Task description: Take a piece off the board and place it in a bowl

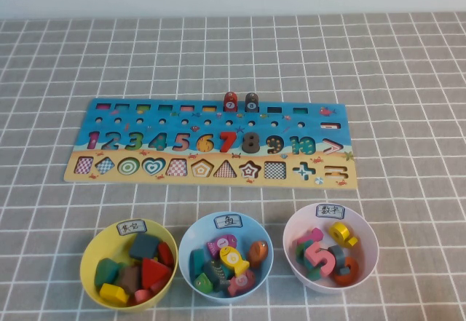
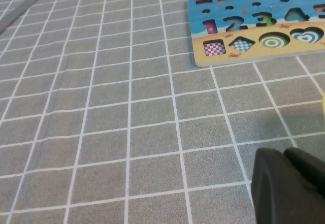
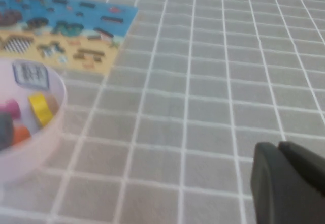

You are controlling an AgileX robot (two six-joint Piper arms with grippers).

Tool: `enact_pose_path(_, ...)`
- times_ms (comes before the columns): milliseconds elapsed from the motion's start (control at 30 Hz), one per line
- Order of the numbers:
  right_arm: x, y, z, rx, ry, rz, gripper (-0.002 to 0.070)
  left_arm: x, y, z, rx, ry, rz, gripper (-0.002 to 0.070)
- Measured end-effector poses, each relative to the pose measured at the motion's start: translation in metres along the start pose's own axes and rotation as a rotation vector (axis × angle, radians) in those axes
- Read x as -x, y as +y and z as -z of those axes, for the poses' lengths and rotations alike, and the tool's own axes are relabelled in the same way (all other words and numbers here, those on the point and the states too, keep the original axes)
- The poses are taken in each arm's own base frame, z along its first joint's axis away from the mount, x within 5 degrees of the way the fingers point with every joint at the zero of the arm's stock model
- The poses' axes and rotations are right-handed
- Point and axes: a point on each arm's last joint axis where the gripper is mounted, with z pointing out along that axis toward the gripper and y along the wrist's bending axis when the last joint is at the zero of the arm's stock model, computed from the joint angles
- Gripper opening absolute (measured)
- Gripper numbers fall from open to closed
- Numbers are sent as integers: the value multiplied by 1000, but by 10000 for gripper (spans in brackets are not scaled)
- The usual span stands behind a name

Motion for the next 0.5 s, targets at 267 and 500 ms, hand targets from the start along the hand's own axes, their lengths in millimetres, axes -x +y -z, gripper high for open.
enact_pose_path(267, 21, 4, 2, 89, -216, -443, -17, 0, 0, 0, 0, 0, 0, -3)
enact_pose_path(500, 26, 2, 4, 124, -274, -675, -17, 0, 0, 0, 0, 0, 0, -4)
